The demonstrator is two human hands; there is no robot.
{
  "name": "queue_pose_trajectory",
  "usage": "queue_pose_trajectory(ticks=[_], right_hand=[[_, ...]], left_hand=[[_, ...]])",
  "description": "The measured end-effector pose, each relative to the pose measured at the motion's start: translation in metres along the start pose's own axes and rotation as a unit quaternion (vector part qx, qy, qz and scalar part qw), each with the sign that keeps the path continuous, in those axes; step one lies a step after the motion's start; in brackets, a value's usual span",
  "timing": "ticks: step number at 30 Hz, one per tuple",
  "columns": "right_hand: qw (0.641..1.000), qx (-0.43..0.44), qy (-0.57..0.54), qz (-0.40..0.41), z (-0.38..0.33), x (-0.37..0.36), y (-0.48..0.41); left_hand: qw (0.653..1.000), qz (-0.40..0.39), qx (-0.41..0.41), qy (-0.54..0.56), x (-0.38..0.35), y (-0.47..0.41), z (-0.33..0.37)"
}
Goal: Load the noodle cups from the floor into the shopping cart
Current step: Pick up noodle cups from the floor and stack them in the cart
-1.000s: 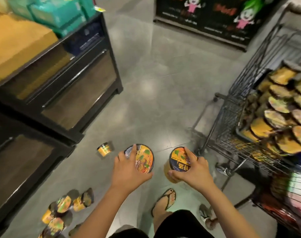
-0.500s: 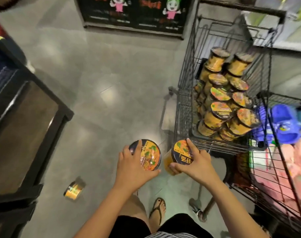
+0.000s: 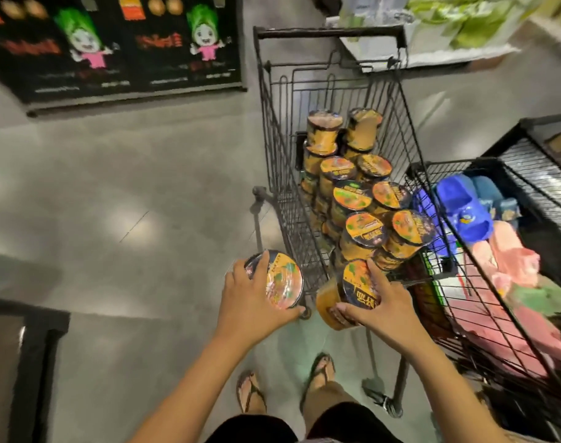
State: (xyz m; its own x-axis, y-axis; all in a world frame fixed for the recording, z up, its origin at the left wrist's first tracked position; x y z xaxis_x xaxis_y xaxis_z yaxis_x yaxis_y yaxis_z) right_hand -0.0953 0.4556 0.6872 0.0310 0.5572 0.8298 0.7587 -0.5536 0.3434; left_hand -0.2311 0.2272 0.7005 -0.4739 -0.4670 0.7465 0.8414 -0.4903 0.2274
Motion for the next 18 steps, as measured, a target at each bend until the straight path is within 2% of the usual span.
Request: queue_pose_trajectory(ticks=[7, 11, 18], right_hand=[[0.998, -0.029, -0.018, 0.048, 0.032, 0.044, -0.065], [0.997, -0.005, -0.016, 0.074, 0.040, 0.090, -0.134], [0.996, 0.003, 0.075, 0.057, 0.054, 0.170, -0.280]], left_hand=[[0.999, -0.012, -0.028, 0.028, -0.010, -0.077, 0.052], [0.999, 0.008, -0.010, 0.049, -0.015, -0.138, 0.086], [0.996, 0.038, 0.058, 0.061, -0.039, -0.258, 0.146]])
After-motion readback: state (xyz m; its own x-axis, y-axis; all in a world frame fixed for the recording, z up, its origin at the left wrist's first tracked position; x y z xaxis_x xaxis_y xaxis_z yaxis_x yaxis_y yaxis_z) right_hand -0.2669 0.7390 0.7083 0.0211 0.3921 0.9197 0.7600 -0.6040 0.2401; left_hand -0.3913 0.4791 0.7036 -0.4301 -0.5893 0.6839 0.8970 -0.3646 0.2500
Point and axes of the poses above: each hand's wrist, its own y-axis away from the middle knuckle, its own x-axis out of the back of the hand, z = x × y, the point moved 2 cm from there along -y, towards the middle knuckle, and after that the axes turned 12 degrees about y, right-handed, at the moved point
